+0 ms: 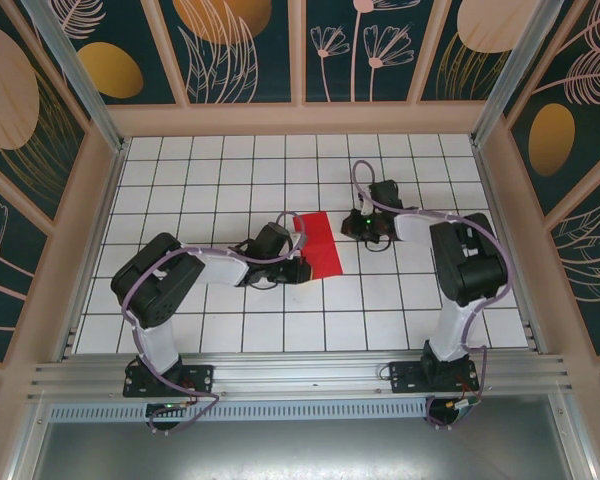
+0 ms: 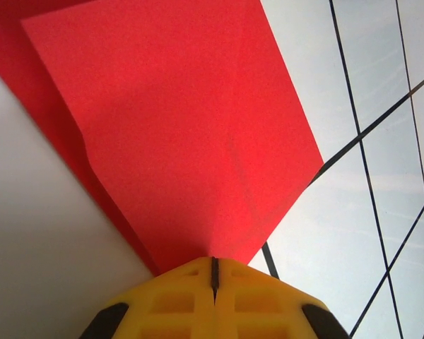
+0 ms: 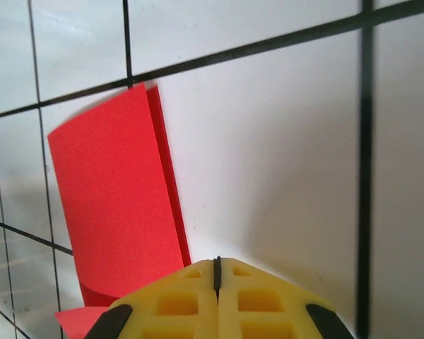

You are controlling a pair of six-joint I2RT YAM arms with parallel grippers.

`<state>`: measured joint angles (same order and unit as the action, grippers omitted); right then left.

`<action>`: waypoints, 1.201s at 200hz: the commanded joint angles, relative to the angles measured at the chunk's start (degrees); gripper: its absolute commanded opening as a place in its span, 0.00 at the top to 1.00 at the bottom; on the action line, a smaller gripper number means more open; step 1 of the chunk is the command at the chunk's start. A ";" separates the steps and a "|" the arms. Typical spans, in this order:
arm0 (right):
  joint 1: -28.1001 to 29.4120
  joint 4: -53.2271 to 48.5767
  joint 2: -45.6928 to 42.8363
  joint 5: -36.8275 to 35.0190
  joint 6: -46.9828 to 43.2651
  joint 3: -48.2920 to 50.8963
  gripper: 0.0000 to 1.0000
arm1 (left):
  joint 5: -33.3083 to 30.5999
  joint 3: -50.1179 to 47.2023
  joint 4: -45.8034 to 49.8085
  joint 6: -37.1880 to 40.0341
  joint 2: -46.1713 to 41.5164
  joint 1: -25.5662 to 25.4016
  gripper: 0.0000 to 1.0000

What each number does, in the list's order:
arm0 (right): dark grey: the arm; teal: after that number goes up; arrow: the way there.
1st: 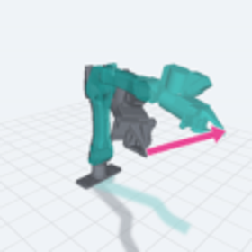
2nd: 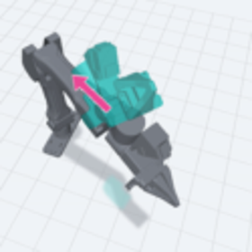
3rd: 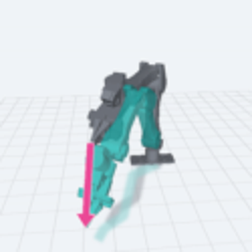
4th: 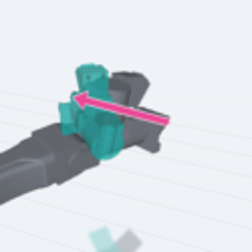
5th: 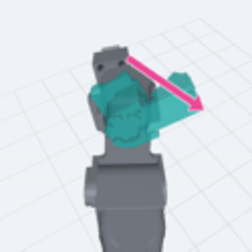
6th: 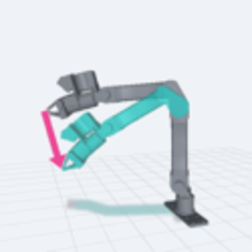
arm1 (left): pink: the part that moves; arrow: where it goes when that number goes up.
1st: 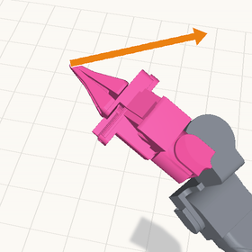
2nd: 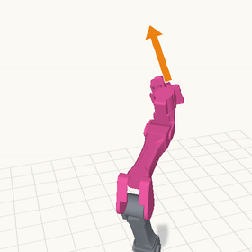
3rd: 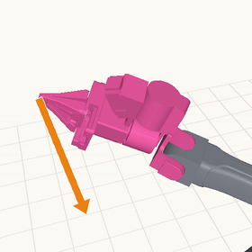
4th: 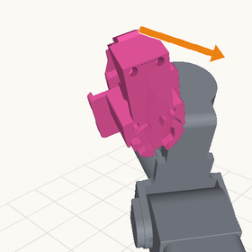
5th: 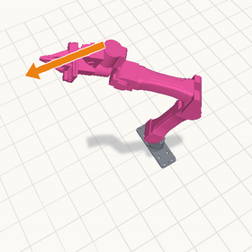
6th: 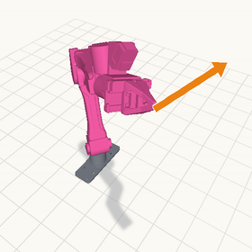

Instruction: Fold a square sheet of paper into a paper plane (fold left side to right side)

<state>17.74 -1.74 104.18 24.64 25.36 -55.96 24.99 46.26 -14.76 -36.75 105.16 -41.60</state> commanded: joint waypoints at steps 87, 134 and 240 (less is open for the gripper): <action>-3.17 19.76 -28.20 0.76 8.54 23.66 0.22 | 0.55 -0.72 0.04 -1.22 -13.21 8.52 0.61; -3.75 22.50 -28.21 6.75 10.49 25.70 0.12 | 5.47 3.70 -2.81 2.50 -2.62 8.96 0.51; -3.36 21.02 -24.69 10.25 10.06 24.17 0.11 | 4.09 7.33 -3.66 4.00 4.12 8.91 0.92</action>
<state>14.28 18.33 77.78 32.47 35.97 -30.59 30.76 53.54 -16.88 -33.76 110.19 -32.58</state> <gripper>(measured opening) 0.886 0.134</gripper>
